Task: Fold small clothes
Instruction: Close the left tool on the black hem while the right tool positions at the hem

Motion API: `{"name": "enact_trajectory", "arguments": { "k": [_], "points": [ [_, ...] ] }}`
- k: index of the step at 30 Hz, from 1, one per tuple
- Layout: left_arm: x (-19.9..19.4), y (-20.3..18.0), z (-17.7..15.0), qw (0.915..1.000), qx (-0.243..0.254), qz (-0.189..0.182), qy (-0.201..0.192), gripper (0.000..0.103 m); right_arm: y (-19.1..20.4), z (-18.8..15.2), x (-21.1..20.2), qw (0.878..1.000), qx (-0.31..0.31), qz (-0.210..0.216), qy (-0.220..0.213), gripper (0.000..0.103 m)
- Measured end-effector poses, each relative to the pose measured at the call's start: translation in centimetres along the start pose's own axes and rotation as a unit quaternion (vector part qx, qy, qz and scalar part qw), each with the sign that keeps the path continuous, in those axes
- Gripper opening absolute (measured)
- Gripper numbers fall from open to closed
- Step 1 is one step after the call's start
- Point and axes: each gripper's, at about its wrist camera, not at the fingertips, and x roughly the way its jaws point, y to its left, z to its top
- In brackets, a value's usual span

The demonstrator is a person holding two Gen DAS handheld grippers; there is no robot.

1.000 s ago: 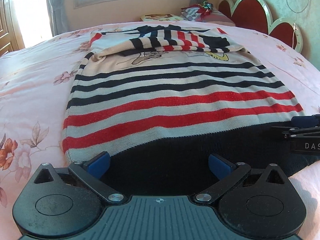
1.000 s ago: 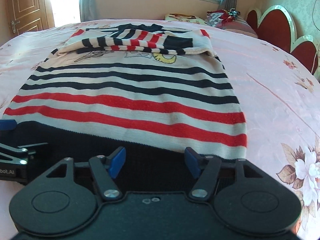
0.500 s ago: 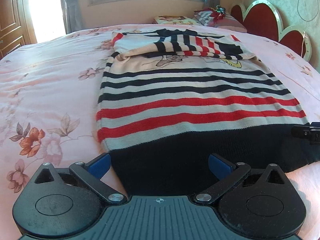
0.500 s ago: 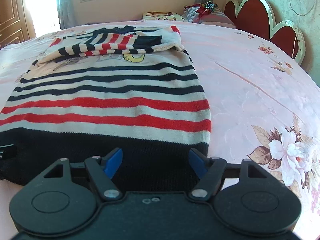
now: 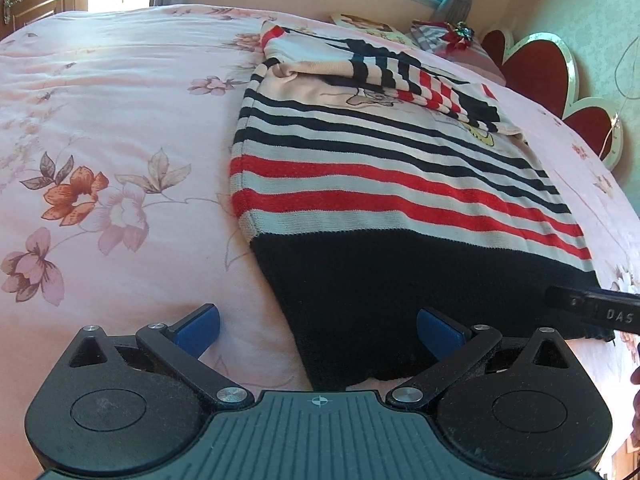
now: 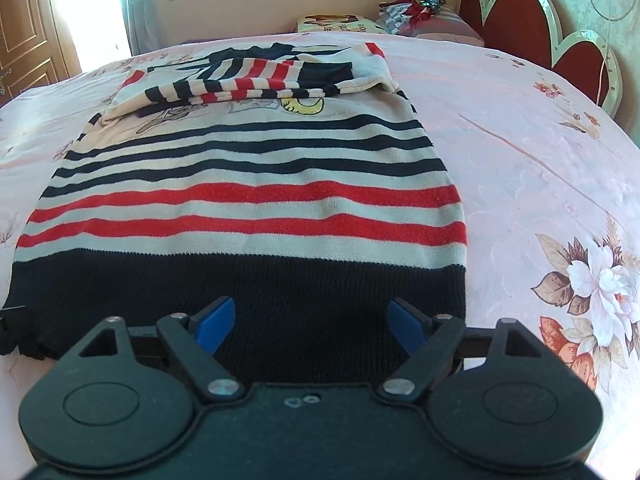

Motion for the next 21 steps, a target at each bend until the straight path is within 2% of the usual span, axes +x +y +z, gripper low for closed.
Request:
{"name": "enact_trajectory", "arguments": {
  "k": [2, 6, 15, 19, 20, 21],
  "points": [
    [0.1, -0.1, 0.1, 0.9999, -0.008, -0.015, 0.0, 0.103, 0.2, -0.3, 0.5, 1.0, -0.007, -0.006, 0.011, 0.082],
    [0.1, -0.4, 0.0, 0.9992, -0.011, -0.038, -0.004, 0.102, -0.5, -0.6, -0.1, 1.0, -0.004, -0.018, 0.003, 0.082],
    [1.1, -1.5, 0.7, 0.9967, -0.004, -0.081, -0.005, 0.102, -6.3, -1.6, -1.3, 0.996, 0.058, -0.068, 0.007, 0.082],
    [1.5, -2.1, 1.1, 0.9966, 0.002, -0.082, -0.002, 0.102, -8.0, -1.8, -0.8, 0.994, 0.092, -0.055, 0.019, 0.08],
    [1.6, -2.2, 1.2, 0.9966, 0.006, -0.082, -0.003, 0.101, -8.1, -1.8, -0.5, 0.994, 0.095, -0.048, 0.025, 0.079],
    [1.5, -2.2, 1.3, 0.9969, 0.011, -0.078, -0.007, 0.091, -8.1, -1.8, -0.4, 0.994, 0.1, -0.039, 0.025, 0.075]
  ]
}}
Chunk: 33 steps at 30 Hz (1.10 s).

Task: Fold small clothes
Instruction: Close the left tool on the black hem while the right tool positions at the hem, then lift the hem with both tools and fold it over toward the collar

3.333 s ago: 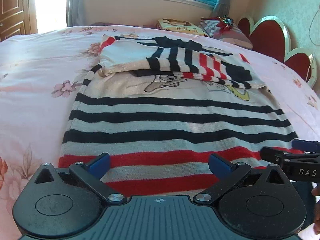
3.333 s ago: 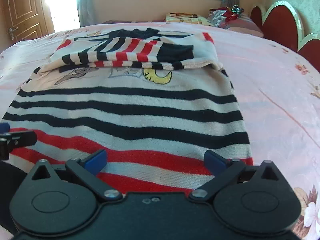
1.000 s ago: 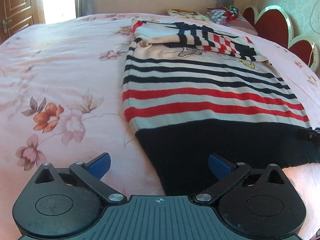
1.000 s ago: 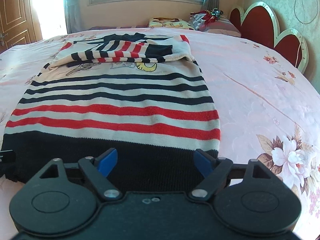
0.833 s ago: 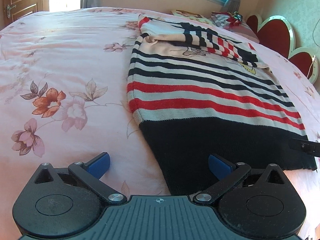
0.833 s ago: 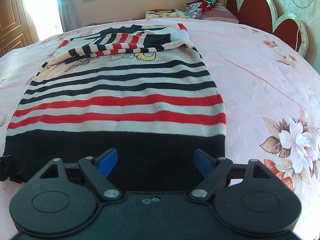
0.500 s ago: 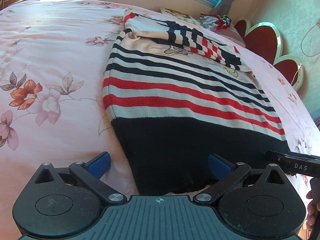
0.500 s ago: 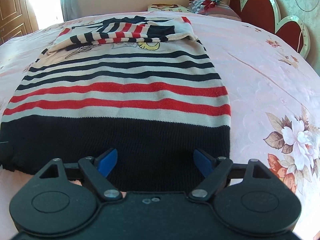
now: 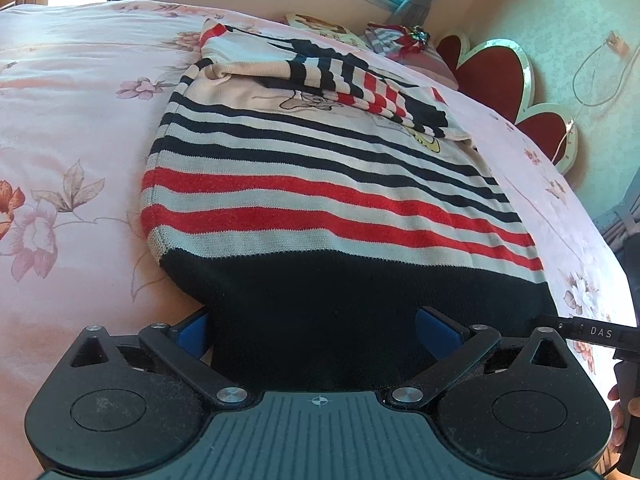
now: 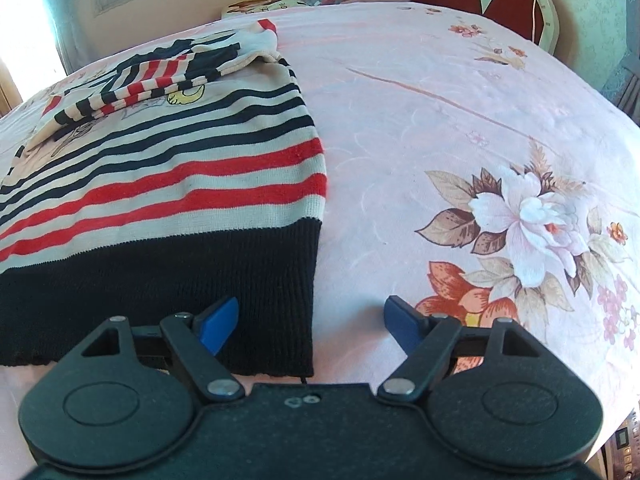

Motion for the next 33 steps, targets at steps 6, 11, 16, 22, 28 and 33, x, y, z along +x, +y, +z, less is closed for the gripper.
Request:
{"name": "enact_trajectory", "arguments": {
  "k": [6, 11, 16, 22, 28, 33],
  "points": [
    [-0.4, 2.1, 1.1, 0.9998, -0.008, 0.014, 0.014, 0.032, 1.1, 1.1, 0.2, 0.998, -0.019, 0.053, 0.016, 0.028],
    [-0.2, 3.0, 1.8, 0.9989, -0.023, -0.007, 0.04, 0.012, 1.3, 2.4, 0.6, 0.994, -0.017, 0.106, 0.038, 0.011],
    [-0.8, 2.7, 2.7, 0.9974, -0.028, -0.045, 0.049, 0.011, 1.6, 3.8, -0.5, 0.99, -0.014, 0.139, 0.026, 0.011],
    [-2.1, 2.6, 6.1, 0.994, -0.063, -0.088, 0.014, 0.011, 1.7, 5.7, -2.1, 0.986, -0.008, 0.169, 0.0, 0.011],
    [-1.7, 1.5, 12.4, 0.9929, -0.048, -0.098, -0.048, 0.011, 1.9, 10.6, -2.7, 0.976, 0.014, 0.21, -0.049, 0.01],
    [1.1, 1.3, 18.7, 0.9903, -0.052, -0.087, -0.095, 0.011, 2.5, 16.9, -0.3, 0.97, 0.033, 0.225, -0.086, 0.01]
  ]
}}
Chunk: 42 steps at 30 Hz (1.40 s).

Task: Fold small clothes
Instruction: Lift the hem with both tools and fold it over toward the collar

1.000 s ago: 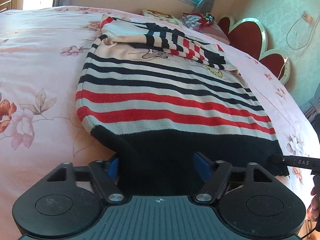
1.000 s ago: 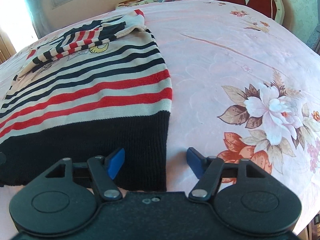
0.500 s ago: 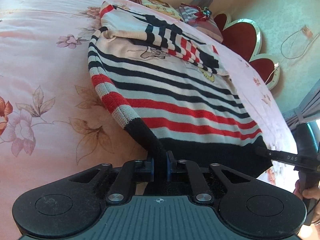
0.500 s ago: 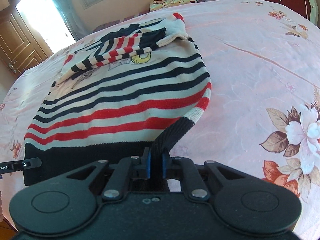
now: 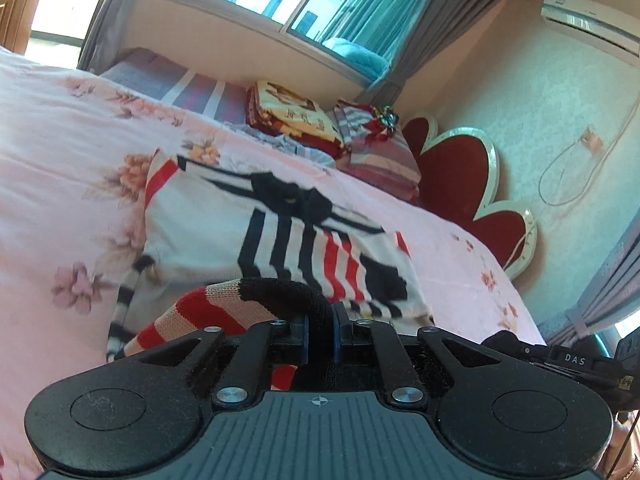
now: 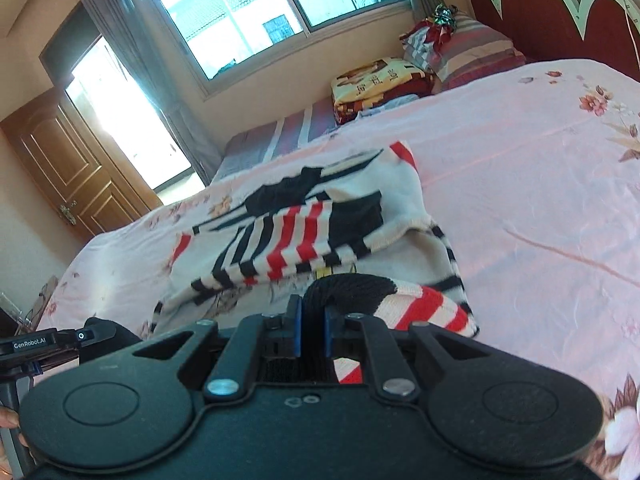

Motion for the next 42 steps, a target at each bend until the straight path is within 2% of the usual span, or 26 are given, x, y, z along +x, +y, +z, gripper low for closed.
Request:
{"name": "enact_trajectory", "arguments": {
  "k": [5, 10, 15, 20, 21, 22, 23, 24, 25, 26, 27, 29, 31, 33, 35, 36, 37, 39, 40, 41, 42],
  "points": [
    [6.3, 1.6, 4.9, 0.9992, -0.02, 0.026, -0.022, 0.011, -0.8, 5.5, 5.9, 1.0, 0.008, 0.003, -0.024, 0.01],
    [13.2, 3.6, 8.8, 0.9972, -0.033, 0.064, -0.02, 0.011, -2.6, 9.9, 13.1, 0.999, 0.02, -0.011, -0.026, 0.01],
    [19.2, 5.8, 10.3, 0.9931, -0.049, 0.106, -0.009, 0.011, -5.0, 11.9, 19.8, 0.998, 0.046, -0.032, -0.003, 0.01],
    [22.4, 7.3, 11.1, 0.9897, -0.062, 0.127, 0.018, 0.012, -6.3, 12.8, 24.0, 0.997, 0.055, -0.059, 0.003, 0.011],
    [22.6, 7.6, 11.4, 0.9889, -0.073, 0.127, 0.026, 0.016, -6.7, 12.9, 24.6, 0.996, 0.066, -0.057, 0.006, 0.02],
    [22.6, 7.7, 11.7, 0.9884, -0.08, 0.125, 0.031, 0.035, -7.0, 13.1, 24.9, 0.995, 0.077, -0.058, 0.007, 0.026],
    [22.4, 7.7, 12.0, 0.9884, -0.084, 0.123, 0.027, 0.053, -7.2, 13.4, 24.8, 0.995, 0.08, -0.054, 0.002, 0.044],
    [21.9, 7.6, 12.2, 0.9883, -0.085, 0.126, 0.011, 0.095, -7.2, 13.6, 24.6, 0.996, 0.075, -0.053, -0.011, 0.068],
    [20.7, 7.3, 12.3, 0.9872, -0.078, 0.137, -0.026, 0.103, -6.9, 13.8, 24.2, 0.996, 0.065, -0.062, -0.027, 0.079],
    [20.1, 7.1, 12.6, 0.9872, -0.061, 0.14, -0.046, 0.103, -6.6, 13.9, 23.8, 0.996, 0.051, -0.066, -0.04, 0.083],
    [20.0, 7.0, 12.9, 0.9887, -0.047, 0.136, -0.041, 0.103, -6.4, 14.1, 23.6, 0.997, 0.032, -0.064, -0.039, 0.072],
    [20.2, 7.1, 13.2, 0.9894, -0.025, 0.141, -0.023, 0.102, -6.1, 14.6, 23.7, 0.998, 0.008, -0.065, -0.026, 0.06],
    [20.4, 6.9, 12.8, 0.9847, 0.016, 0.173, -0.016, 0.102, -5.7, 14.4, 23.8, 0.996, -0.023, -0.081, -0.022, 0.06],
    [21.0, 6.9, 12.1, 0.9813, 0.05, 0.186, 0.01, 0.1, -5.0, 13.9, 24.4, 0.992, -0.065, -0.108, -0.012, 0.064],
    [21.6, 6.9, 11.1, 0.9765, 0.075, 0.2, 0.03, 0.087, -4.7, 13.4, 25.2, 0.989, -0.09, -0.12, 0.004, 0.064],
    [21.8, 7.0, 10.6, 0.9749, 0.081, 0.203, 0.041, 0.075, -4.5, 12.9, 25.7, 0.986, -0.105, -0.127, 0.015, 0.055],
    [22.0, 7.1, 10.0, 0.9735, 0.084, 0.207, 0.05, 0.057, -4.2, 12.5, 26.3, 0.984, -0.117, -0.13, 0.026, 0.048],
    [21.7, 6.7, 9.0, 0.9698, 0.1, 0.219, 0.039, 0.049, -3.7, 11.7, 26.7, 0.981, -0.138, -0.136, 0.032, 0.031],
    [21.5, 6.6, 8.8, 0.9694, 0.105, 0.219, 0.037, 0.038, -3.4, 11.5, 26.7, 0.979, -0.15, -0.137, 0.03, 0.029],
    [21.1, 6.4, 8.6, 0.97, 0.107, 0.216, 0.034, 0.031, -3.2, 11.3, 26.7, 0.977, -0.161, -0.137, 0.028, 0.023],
    [20.7, 6.3, 8.4, 0.971, 0.105, 0.212, 0.032, 0.02, -2.9, 11.2, 26.5, 0.976, -0.169, -0.137, 0.023, 0.012]
  ]
}}
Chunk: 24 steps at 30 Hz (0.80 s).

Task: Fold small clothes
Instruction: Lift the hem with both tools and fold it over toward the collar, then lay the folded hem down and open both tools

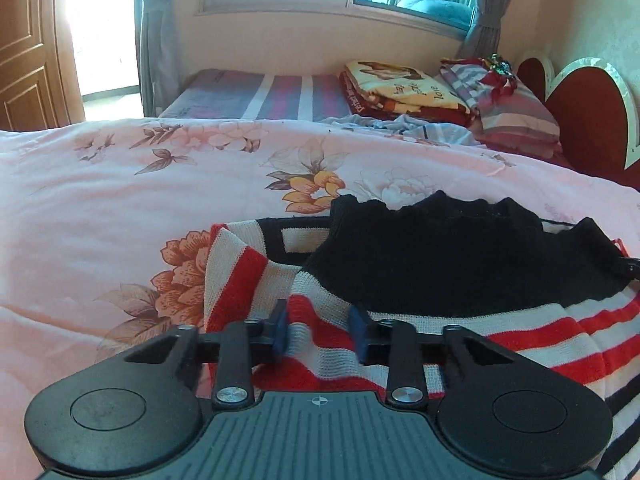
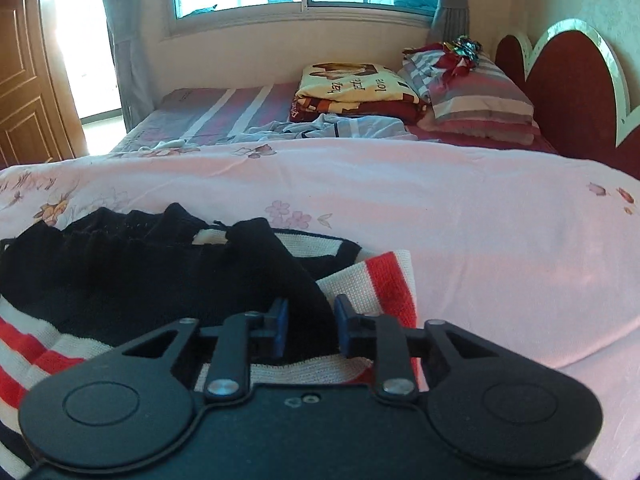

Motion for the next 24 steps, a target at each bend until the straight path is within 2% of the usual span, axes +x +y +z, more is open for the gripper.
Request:
{"name": "enact_trajectory", "arguments": {
  "k": [1, 3, 7, 9, 13, 14, 15, 16, 20, 22, 24],
  "points": [
    [-0.4, 0.1, -0.3, 1.0, -0.003, -0.001, -0.004, 0.015, 0.0, 0.0, -0.2, 1.0, 0.0, -0.002, -0.006, 0.007],
    [-1.1, 0.5, -1.1, 0.9999, -0.012, -0.003, -0.009, 0.012, -0.5, 0.2, -0.6, 1.0, 0.013, -0.012, -0.02, 0.006],
    [-2.0, 0.9, -2.7, 0.9997, -0.017, 0.004, -0.019, 0.012, -1.8, 0.6, 0.0, 0.999, 0.044, -0.011, -0.021, 0.006],
    [-2.0, 1.4, -3.0, 0.9994, -0.023, 0.011, -0.021, 0.012, -1.5, 0.5, 0.2, 0.999, 0.041, -0.003, -0.026, 0.006],
    [-2.5, 1.4, -3.3, 0.9991, -0.028, 0.022, -0.022, 0.012, -1.5, 0.2, 1.6, 0.999, 0.027, -0.024, -0.016, 0.005],
    [-2.8, 1.5, -3.5, 0.999, -0.031, 0.023, -0.022, 0.012, -1.5, 0.5, 1.4, 0.999, 0.024, -0.026, -0.015, 0.011],
    [-3.1, 1.5, -3.7, 0.9989, -0.033, 0.024, -0.022, 0.012, -1.4, 0.7, 0.9, 0.999, 0.025, -0.03, -0.019, 0.023],
    [-3.5, 1.5, -3.8, 0.9989, -0.032, 0.027, -0.024, 0.012, -1.5, 0.8, 0.0, 0.999, 0.031, -0.031, -0.032, 0.027],
    [-5.7, 1.1, -3.2, 0.9972, -0.032, 0.04, -0.054, 0.012, -1.2, 1.2, -2.9, 0.998, 0.019, -0.021, -0.064, 0.028],
    [-6.3, 0.4, -2.2, 0.9974, -0.03, 0.023, -0.062, 0.012, -0.5, 1.2, -3.8, 0.997, 0.008, -0.004, -0.071, 0.028],
    [-5.6, -0.8, -1.0, 0.9986, -0.019, 0.0, -0.049, 0.012, 0.6, 1.3, -3.6, 0.998, 0.0, 0.014, -0.055, 0.028]
  ]
}}
